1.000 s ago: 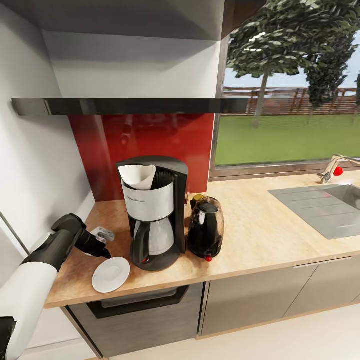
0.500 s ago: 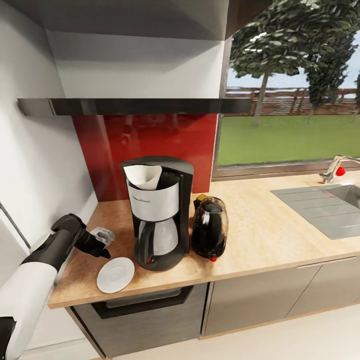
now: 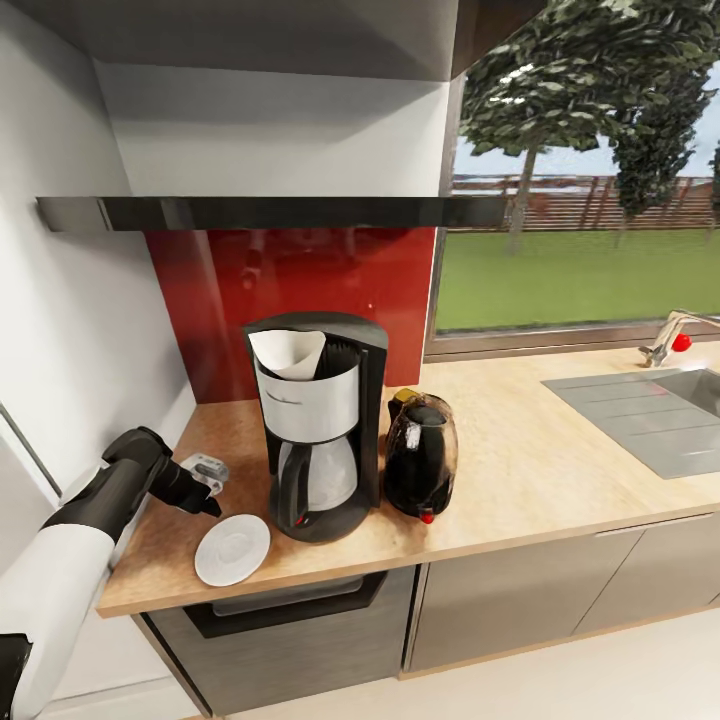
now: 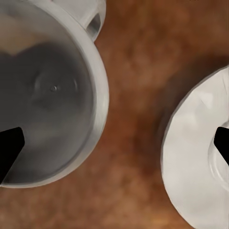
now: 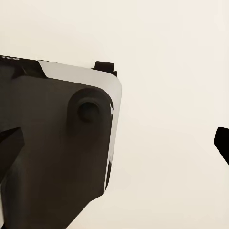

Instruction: Set up a coffee station on the kitchen countertop: keep the coffee maker on the countertop, move the bottle of coffee from the kitchen shelf to the counter next to the coffee maker, place a paper coffee filter on top of the coffee maker, put the saucer next to the coffee maker with the coffee cup on the saucer, and place the electric kettle next to the coffee maker.

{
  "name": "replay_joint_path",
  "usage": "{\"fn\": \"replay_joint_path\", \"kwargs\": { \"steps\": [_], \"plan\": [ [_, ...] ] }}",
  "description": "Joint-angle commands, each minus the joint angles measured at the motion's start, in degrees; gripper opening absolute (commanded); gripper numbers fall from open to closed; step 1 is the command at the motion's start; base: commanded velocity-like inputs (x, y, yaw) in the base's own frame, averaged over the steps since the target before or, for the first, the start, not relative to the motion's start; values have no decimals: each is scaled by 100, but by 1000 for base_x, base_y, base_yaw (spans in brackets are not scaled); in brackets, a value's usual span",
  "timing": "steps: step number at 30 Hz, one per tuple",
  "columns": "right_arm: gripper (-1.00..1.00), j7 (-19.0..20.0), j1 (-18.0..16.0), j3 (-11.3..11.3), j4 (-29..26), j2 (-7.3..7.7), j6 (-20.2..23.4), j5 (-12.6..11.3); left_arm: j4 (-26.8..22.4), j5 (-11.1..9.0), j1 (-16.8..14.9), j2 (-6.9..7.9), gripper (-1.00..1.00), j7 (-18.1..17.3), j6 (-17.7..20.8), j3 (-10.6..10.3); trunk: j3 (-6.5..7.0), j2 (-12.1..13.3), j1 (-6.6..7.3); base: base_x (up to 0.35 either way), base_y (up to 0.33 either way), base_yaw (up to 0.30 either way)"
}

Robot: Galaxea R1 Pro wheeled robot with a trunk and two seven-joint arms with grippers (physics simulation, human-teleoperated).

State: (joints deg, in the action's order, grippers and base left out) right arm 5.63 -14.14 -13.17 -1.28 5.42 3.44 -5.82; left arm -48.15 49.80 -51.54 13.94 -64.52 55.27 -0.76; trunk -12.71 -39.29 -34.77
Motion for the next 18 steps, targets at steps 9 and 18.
{"fn": "replay_joint_path", "kwargs": {
  "steps": [9, 18],
  "plan": [
    [100, 17, -1, -46, -13, 3, 34, -60, 6, 47, -7, -5, 100, -52, 37, -25, -9, -7, -1, 11, 9, 0],
    [100, 17, -1, -47, -13, 3, 34, -60, 8, 47, -5, -5, 100, -52, 37, -33, -9, -7, -1, 17, 13, 0]
  ]
}}
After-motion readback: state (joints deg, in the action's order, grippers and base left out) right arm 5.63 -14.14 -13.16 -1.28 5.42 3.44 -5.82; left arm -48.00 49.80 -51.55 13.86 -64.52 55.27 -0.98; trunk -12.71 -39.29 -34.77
